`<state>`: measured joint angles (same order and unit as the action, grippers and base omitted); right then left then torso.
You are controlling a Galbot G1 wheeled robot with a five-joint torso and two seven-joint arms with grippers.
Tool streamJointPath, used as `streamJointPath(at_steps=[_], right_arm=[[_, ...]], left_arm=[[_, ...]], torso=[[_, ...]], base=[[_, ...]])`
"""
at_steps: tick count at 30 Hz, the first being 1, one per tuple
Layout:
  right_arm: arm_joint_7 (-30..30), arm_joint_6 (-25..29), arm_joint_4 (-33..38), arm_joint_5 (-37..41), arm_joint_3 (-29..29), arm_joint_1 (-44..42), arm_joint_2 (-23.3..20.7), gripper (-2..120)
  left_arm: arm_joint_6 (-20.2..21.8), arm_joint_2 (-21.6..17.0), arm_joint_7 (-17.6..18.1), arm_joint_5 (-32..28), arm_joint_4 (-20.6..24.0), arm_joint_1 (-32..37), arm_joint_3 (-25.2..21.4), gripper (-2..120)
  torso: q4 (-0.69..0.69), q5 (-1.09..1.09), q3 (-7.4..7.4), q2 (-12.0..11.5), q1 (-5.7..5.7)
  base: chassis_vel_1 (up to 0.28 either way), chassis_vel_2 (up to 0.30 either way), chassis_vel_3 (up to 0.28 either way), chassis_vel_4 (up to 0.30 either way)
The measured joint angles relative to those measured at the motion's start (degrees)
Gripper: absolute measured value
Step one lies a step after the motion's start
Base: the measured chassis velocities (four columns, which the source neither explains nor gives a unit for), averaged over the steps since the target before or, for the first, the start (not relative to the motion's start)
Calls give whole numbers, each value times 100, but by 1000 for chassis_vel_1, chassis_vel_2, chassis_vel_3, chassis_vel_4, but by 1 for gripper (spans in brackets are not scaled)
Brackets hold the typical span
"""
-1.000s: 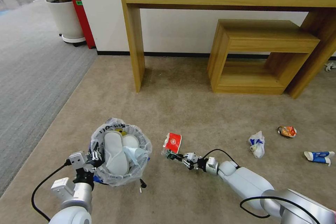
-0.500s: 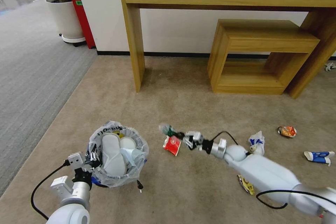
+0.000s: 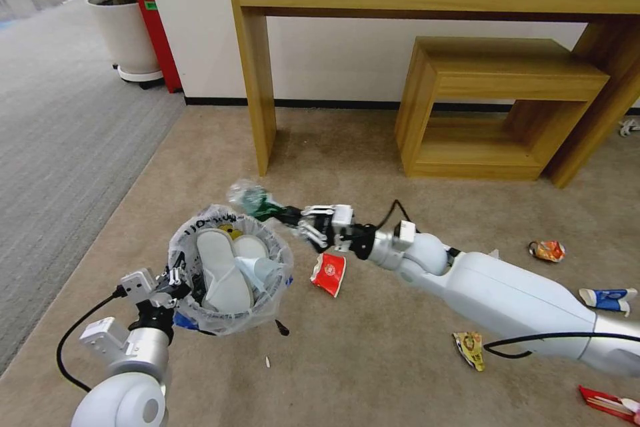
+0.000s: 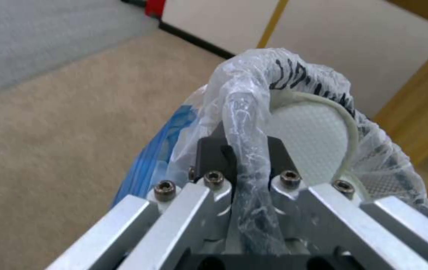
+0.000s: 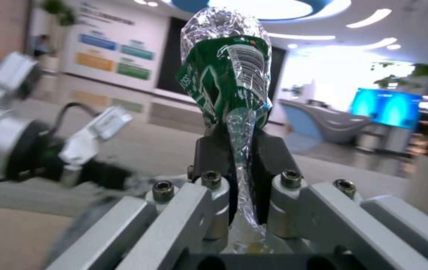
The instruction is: Pick up the trash bin and place the garbage on the floor into it.
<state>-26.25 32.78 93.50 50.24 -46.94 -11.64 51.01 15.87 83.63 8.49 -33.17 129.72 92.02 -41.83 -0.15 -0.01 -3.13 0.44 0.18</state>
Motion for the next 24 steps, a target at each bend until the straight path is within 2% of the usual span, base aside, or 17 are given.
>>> streamJointPath(at_steps=[3, 6, 15, 17, 18, 20, 21, 24], right_arm=[[52, -25, -73, 1, -604, 340, 241, 5], [157, -27, -242, -81, -949, 476, 410, 5], [342, -73, -592, -266, -1362, 554, 794, 5], [354, -90, -640, -283, -1382, 548, 855, 12], [354, -90, -640, -283, -1382, 548, 855, 12], [362, -99, -658, -317, -1383, 516, 868, 24], [362, -99, -658, -317, -1383, 516, 868, 24], [364, -102, -643, -329, -1287, 464, 791, 39]], left_arm=[[6, 54, 22, -50, 283, 176, -110, 3], [9, 82, 29, -67, 446, 275, -134, 3], [13, 120, 15, -44, 629, 439, -92, 3], [13, 122, 11, -37, 637, 459, -91, 3], [13, 122, 11, -37, 637, 459, -91, 3], [13, 122, 0, -35, 643, 468, -83, 3], [13, 122, 0, -35, 643, 468, -83, 3], [12, 122, -9, -26, 644, 472, -74, 3]], torso=[[3, -2, 0, 0, 0], [0, 0, 0, 0, 0], [0, 0, 0, 0, 0], [1, 0, 0, 0, 0], [1, 0, 0, 0, 0], [1, 0, 0, 0, 0], [1, 0, 0, 0, 0], [0, 0, 0, -1, 0]], base=[[0, 0, 0, 0], [0, 0, 0, 0], [0, 0, 0, 0], [0, 0, 0, 0], [0, 0, 0, 0], [0, 0, 0, 0], [0, 0, 0, 0], [0, 0, 0, 0]])
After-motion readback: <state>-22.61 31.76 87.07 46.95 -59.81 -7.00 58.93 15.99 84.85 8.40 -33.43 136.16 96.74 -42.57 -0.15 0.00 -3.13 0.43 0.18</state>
